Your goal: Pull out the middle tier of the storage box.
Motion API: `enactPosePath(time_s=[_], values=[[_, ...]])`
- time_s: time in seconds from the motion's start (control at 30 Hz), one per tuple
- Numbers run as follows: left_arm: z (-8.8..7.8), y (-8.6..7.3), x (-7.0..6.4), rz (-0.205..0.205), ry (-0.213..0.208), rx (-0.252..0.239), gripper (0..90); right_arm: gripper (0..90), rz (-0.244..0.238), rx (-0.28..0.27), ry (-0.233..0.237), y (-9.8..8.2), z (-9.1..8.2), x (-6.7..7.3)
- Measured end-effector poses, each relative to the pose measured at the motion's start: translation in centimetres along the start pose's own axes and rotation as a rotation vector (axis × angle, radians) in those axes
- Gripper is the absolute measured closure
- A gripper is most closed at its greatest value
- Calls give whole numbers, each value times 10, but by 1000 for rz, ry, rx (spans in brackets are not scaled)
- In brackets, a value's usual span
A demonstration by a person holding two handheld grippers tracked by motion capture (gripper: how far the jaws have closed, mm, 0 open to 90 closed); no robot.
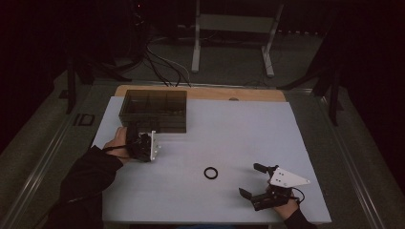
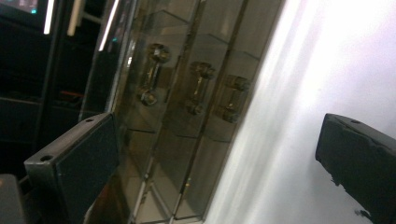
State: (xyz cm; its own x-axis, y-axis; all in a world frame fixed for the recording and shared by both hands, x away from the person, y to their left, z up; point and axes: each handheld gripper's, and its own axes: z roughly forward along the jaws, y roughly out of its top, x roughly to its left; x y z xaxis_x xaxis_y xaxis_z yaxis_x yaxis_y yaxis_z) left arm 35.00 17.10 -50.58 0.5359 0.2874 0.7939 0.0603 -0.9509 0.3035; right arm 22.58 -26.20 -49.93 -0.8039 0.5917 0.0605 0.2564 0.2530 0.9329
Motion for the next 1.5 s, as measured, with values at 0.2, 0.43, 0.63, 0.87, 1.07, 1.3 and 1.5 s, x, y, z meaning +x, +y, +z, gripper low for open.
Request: enactPosePath(time_s=[0.2, 0.43, 0.63, 0.87, 1.07, 1.3, 1.5], values=[[6, 4, -8, 63, 53, 77, 36, 0, -1, -2, -8, 0, 0, 0], [9, 6, -13, 118, 101, 89, 112, 0, -1, -1, -6, 0, 0, 0], [11, 5, -18, 193, 140, 103, 243, 0, -1, -1, -7, 0, -1, 0], [15, 5, -21, 222, 162, 116, 417, 0, 0, 1, -6, 0, 0, 0], [19, 5, -23, 238, 200, 128, 514, 0, 1, 2, -7, 0, -1, 0], [24, 5, -26, 246, 221, 138, 623, 0, -2, 2, -8, 0, -1, 0], [27, 5, -28, 251, 234, 149, 659, 0, 2, 2, -8, 0, -1, 0]])
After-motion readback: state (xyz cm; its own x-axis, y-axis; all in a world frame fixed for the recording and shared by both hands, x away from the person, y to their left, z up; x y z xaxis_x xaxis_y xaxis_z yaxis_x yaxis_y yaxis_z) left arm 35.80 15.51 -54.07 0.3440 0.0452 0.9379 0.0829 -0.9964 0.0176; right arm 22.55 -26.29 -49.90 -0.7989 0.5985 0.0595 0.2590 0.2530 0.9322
